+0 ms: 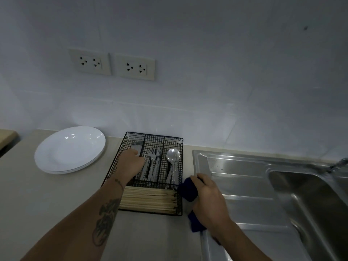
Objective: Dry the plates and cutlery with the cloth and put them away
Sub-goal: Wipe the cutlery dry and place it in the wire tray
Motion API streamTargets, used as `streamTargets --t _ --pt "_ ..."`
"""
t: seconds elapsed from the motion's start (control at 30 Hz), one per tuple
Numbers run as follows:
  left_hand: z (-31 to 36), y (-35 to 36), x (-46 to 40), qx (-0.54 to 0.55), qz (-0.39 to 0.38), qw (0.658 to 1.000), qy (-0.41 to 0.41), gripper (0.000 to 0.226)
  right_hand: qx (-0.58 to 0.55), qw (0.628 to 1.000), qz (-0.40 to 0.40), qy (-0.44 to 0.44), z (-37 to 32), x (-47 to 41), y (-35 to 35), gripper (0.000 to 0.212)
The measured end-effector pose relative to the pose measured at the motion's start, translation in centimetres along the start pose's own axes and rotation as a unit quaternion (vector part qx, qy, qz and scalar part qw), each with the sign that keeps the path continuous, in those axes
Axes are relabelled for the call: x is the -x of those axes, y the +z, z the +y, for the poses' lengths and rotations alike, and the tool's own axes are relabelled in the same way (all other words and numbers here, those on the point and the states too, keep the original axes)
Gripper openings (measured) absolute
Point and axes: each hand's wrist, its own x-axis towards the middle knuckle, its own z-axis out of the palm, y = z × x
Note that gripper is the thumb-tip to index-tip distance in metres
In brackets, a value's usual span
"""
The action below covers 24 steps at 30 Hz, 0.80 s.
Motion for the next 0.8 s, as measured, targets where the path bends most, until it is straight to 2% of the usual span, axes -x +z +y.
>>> streamTargets --t 0.1,0.17,0.27,0.3,0.37,0.43,0.57,0.7,0.8 --pt "1.8 0.2 3.5 0.03 0.003 0.999 0.025 0.031 -0.009 1.0 0.008 -0.002 -0.1 1.4 -0.9 0.062" --pt "2.8 0.5 6.1 0.054 -0.027 0.998 0.029 0.03 -0.017 1.0 0.012 0.003 -0.3 2.4 -1.4 0.058" --pt "3.7 1.7 9.8 0.068 -0.141 0.988 -0.018 0.018 -0.024 1.0 0.017 0.006 -0.5 4.0 -1.8 0.057" --pt "3.9 2.1 11.2 0.079 -0.19 0.977 -0.05 0.022 -0.022 1.0 0.02 0.005 -0.6 4.4 -1.9 0.058" --pt "4.3 3.0 13.8 0.111 -0.289 0.943 -0.122 0.045 -0.016 1.0 0.025 0.003 -0.9 5.4 -2.2 0.061" --pt "4.4 4.1 15.9 0.156 -0.347 0.908 -0.177 0.056 -0.002 1.0 0.021 -0.002 -1.3 6.6 -2.4 0.067" --pt "4.4 6.7 17.7 0.286 -0.317 0.874 -0.23 0.036 -0.011 1.0 0.011 -0.01 -1.3 9.7 -2.1 0.081" --pt "4.6 9.0 19.1 0.256 -0.208 0.928 -0.174 0.028 -0.004 1.0 -0.029 0.005 -0.2 12.4 -1.9 0.094" --pt "5.1 10.4 21.0 0.325 -0.174 0.918 -0.146 0.025 0.012 1.0 -0.028 0.005 0.6 13.8 -2.9 0.096"
